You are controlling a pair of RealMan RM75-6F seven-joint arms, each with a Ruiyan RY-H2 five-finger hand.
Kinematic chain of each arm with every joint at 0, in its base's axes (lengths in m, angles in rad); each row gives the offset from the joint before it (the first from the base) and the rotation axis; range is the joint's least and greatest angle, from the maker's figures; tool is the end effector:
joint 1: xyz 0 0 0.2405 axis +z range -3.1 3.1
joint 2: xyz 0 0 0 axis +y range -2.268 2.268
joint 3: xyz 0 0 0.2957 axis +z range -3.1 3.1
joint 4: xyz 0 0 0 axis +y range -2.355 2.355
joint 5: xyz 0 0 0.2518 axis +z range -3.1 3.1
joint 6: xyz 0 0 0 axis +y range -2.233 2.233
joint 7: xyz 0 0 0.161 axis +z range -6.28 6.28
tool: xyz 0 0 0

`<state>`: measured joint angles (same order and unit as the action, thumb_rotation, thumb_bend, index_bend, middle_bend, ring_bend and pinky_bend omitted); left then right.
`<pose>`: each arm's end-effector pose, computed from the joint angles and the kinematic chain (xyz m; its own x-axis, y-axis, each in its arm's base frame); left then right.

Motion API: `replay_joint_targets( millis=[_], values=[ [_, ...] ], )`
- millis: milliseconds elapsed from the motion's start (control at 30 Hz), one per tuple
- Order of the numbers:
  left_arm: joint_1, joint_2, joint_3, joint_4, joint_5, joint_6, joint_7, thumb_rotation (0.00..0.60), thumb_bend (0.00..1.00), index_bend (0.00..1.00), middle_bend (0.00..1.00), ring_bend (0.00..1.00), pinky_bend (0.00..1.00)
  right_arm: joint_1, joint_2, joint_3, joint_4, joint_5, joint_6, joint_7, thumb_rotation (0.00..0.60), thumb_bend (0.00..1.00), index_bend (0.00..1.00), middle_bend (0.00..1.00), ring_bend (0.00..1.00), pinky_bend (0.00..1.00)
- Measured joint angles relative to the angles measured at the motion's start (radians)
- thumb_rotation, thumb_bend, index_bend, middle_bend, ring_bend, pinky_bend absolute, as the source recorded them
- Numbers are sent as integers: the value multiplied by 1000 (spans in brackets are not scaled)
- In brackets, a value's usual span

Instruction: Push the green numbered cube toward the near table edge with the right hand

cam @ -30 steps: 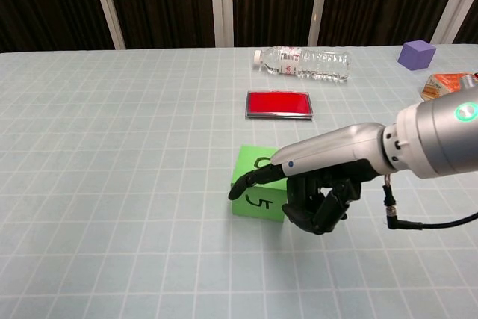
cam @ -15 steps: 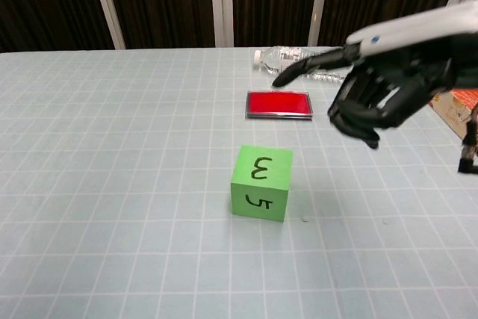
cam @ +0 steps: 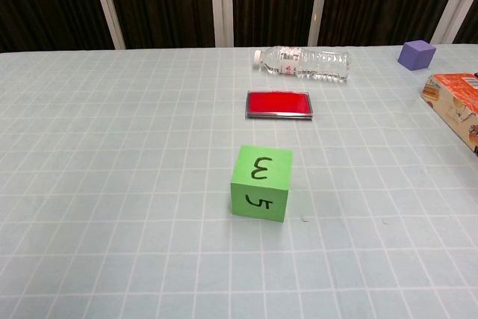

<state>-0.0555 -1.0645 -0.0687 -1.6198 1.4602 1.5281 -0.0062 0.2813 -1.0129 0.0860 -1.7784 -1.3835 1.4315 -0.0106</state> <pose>-0.3727 0.1983 0.1698 0.4294 -0.0507 0.9017 0.9026 0.0566 -0.4267 -0.3009 -0.2740 0.1620 0.3320 0.0388 0.9425 -0.9375 -0.0965 0.3342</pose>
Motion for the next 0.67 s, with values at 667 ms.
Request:
replay_joint_targets(
  millis=[667],
  values=[
    [-5, -16, 5, 5, 15, -4, 34, 600, 346, 132, 0, 0, 27, -130, -172, -81, 225, -91, 57, -128, 600, 372, 113, 122, 71, 0]
  ],
)
